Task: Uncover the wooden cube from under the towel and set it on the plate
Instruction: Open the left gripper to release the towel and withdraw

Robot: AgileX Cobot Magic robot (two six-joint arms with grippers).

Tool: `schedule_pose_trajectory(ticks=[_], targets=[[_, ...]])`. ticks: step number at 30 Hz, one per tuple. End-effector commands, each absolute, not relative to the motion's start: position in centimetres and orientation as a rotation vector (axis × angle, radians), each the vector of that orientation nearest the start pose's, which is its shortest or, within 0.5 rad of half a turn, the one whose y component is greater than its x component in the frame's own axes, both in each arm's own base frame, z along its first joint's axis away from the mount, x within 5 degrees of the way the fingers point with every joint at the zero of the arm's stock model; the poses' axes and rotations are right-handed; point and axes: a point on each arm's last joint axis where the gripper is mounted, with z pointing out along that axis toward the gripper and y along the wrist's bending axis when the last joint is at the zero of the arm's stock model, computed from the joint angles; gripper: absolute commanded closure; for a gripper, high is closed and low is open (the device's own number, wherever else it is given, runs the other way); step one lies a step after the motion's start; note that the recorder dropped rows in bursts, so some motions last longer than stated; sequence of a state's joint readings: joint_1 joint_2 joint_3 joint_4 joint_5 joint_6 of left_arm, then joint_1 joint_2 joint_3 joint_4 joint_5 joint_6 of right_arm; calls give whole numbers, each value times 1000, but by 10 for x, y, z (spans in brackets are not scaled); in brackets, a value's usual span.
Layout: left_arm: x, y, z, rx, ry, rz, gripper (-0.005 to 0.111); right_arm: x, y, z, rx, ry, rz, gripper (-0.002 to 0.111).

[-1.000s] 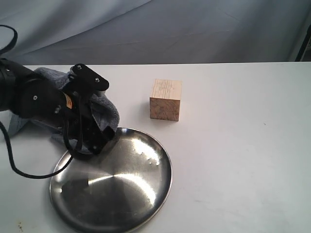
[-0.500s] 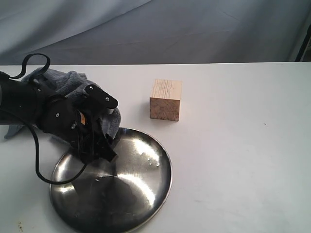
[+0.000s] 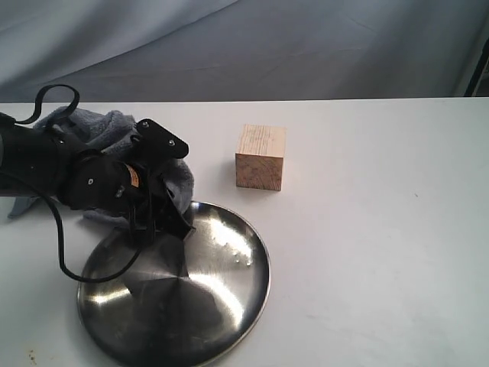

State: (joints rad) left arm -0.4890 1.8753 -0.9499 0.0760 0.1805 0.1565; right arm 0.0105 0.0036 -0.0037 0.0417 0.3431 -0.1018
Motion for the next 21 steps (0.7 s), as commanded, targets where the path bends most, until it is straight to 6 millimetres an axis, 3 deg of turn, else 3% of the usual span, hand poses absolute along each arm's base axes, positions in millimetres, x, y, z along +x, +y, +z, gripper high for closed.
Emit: schedule_pose_trajectory(ticks=[1, 8, 17, 21], targets=[[319, -169, 137, 923, 2303, -80, 107, 54, 2, 182, -74, 1824, -18, 108], [336, -158, 147, 818, 2178, -92, 107, 54, 2, 182, -74, 1824, -18, 108], [358, -115, 150, 690, 2144, -27, 107, 54, 2, 182, -74, 1824, -18, 108], [360, -113, 100, 815, 2236, -1, 107, 54, 2, 182, -74, 1824, -18, 108]])
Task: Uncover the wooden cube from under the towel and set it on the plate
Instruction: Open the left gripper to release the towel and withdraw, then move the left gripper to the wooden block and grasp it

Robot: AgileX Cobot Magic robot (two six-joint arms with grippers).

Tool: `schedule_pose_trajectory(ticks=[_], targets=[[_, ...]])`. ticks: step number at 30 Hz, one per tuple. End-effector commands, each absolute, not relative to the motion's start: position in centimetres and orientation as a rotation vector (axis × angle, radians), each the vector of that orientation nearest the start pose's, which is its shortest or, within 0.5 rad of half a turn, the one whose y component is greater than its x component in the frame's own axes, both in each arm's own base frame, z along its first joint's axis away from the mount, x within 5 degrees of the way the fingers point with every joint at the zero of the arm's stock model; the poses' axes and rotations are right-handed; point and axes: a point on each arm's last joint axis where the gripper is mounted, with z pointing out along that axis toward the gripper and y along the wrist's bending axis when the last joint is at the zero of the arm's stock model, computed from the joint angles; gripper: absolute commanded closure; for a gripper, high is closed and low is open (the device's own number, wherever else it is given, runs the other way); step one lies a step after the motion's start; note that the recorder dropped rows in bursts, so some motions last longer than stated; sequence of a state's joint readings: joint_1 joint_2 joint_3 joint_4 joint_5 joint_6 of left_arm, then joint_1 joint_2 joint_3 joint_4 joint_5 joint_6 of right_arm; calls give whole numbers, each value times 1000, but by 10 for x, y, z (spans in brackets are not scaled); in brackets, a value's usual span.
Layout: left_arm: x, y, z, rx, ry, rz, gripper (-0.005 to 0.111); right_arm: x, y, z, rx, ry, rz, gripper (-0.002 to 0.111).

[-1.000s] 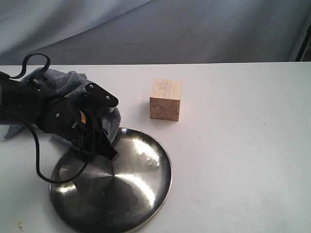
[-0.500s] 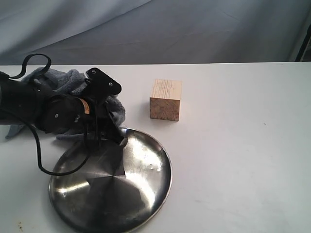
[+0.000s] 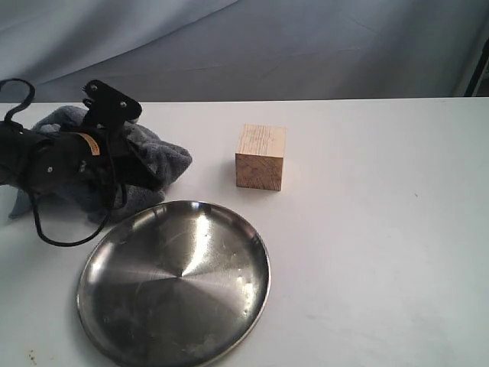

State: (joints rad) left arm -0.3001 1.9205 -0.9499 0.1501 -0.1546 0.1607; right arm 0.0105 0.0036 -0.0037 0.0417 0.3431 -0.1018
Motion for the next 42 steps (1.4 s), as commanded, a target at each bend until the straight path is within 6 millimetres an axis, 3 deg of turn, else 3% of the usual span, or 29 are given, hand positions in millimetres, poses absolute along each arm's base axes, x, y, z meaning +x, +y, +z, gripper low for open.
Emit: schedule_pose_trajectory(ticks=[1, 9, 13, 15, 20, 22, 26, 36, 42], targets=[[360, -114, 96, 823, 2236, -3, 107, 54, 2, 182, -74, 1824, -18, 108], [365, -116, 107, 740, 2152, -35, 106, 54, 2, 182, -74, 1824, -18, 108], [365, -116, 107, 743, 2154, -33, 94, 54, 2, 182, -74, 1824, -18, 108], [365, -116, 107, 745, 2160, -32, 79, 54, 2, 182, -74, 1824, -18, 108], [365, -113, 107, 645, 2196, -49, 26, 54, 2, 182, -74, 1824, -18, 108], [365, -113, 108, 618, 2215, -52, 15, 54, 2, 182, -74, 1824, -18, 108], [363, -112, 120, 615, 2219, -48, 13, 54, 2, 182, -74, 1824, -18, 108], [353, -108, 188, 581, 2101, -43, 13, 54, 2, 182, -74, 1824, -18, 108], [345, -106, 204, 581, 2113, -38, 13, 54, 2, 182, -74, 1824, -18, 108]])
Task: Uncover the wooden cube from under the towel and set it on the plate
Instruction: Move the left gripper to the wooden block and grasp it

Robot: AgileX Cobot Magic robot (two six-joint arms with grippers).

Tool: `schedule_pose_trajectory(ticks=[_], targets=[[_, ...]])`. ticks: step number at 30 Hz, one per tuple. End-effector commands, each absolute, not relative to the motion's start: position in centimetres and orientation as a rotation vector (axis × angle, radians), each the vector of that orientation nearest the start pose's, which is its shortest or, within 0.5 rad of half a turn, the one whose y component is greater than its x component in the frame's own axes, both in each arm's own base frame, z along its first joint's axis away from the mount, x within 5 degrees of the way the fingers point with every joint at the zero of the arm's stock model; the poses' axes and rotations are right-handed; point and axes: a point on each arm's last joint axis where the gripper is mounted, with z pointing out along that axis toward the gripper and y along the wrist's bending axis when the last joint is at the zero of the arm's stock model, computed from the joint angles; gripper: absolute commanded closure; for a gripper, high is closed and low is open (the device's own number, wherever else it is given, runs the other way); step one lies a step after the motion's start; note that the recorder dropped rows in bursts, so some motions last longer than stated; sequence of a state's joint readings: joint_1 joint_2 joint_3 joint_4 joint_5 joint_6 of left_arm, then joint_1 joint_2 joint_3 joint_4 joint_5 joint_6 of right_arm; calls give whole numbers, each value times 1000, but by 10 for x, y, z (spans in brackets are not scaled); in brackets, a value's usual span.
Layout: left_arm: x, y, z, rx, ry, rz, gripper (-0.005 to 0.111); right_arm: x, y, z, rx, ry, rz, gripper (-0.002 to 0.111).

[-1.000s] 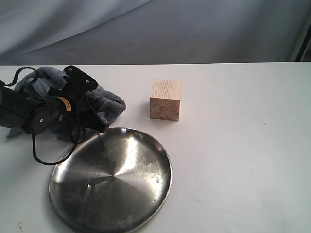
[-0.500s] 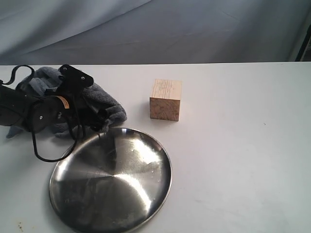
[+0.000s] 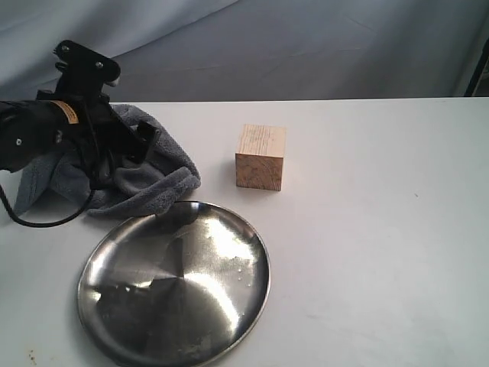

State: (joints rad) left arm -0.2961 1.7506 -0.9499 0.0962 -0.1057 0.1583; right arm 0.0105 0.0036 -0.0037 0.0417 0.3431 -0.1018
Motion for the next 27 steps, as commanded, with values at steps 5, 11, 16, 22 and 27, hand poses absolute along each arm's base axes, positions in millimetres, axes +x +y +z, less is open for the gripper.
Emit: schedule_pose_trajectory(ticks=[5, 11, 16, 22, 27], targets=[[339, -117, 206, 615, 2121, -59, 18, 54, 2, 182, -74, 1824, -18, 108], [324, -157, 208, 731, 2060, -129, 46, 54, 2, 182, -74, 1824, -18, 108], [308, -197, 217, 797, 1921, -230, 82, 54, 2, 182, -74, 1824, -18, 108], [299, -226, 223, 739, 1772, -373, 107, 54, 2, 182, -74, 1824, -18, 108], [310, -234, 211, 628, 1823, -459, 107, 54, 2, 182, -74, 1824, -18, 108]])
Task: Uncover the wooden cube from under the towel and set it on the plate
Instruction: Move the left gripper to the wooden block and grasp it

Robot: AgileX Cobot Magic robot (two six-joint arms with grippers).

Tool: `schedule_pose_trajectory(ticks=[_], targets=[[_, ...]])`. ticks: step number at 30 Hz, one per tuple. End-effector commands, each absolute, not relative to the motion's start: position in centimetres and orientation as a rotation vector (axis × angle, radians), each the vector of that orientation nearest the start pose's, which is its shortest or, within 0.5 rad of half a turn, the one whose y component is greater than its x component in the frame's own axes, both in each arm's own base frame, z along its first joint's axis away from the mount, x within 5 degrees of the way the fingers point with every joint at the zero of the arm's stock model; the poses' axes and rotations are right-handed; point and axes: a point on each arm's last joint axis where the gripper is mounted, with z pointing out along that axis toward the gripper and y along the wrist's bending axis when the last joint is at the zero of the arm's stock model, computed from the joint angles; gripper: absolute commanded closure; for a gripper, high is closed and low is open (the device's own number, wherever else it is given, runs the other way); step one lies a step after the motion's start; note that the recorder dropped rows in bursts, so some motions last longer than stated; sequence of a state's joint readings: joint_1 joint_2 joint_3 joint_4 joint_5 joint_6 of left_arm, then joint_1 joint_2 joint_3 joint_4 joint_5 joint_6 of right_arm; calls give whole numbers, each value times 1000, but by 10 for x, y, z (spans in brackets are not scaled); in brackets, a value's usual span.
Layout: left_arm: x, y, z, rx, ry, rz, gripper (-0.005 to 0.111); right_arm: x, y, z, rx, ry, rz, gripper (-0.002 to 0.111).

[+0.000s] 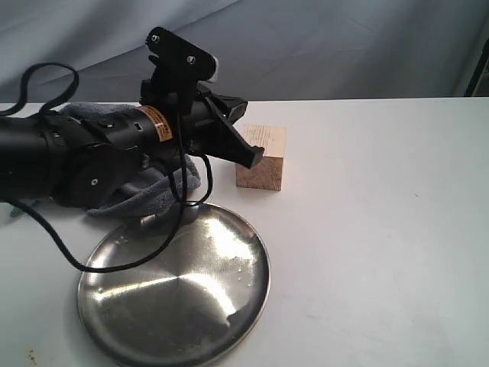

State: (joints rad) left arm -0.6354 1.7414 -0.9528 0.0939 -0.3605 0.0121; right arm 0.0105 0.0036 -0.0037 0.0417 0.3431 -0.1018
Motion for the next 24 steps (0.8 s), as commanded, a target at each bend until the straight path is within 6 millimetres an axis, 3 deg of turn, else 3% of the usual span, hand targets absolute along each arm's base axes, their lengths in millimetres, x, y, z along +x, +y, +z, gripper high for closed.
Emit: schedule_pose_trajectory(ticks=[1, 8, 16, 19, 24], targets=[[314, -236, 210, 623, 1831, -462, 107, 54, 2, 182, -74, 1824, -18, 108], [344, -258, 203, 642, 2020, -413, 107, 54, 2, 182, -74, 1824, -18, 108], [379, -282, 222, 641, 2127, -366, 97, 54, 2, 182, -74, 1824, -18, 108], [388, -287, 219, 674, 2190, -321, 76, 54, 2, 182, -74, 1824, -18, 108], [401, -296, 213, 682, 2239, -297, 2, 54, 2, 182, -74, 1824, -18, 108]])
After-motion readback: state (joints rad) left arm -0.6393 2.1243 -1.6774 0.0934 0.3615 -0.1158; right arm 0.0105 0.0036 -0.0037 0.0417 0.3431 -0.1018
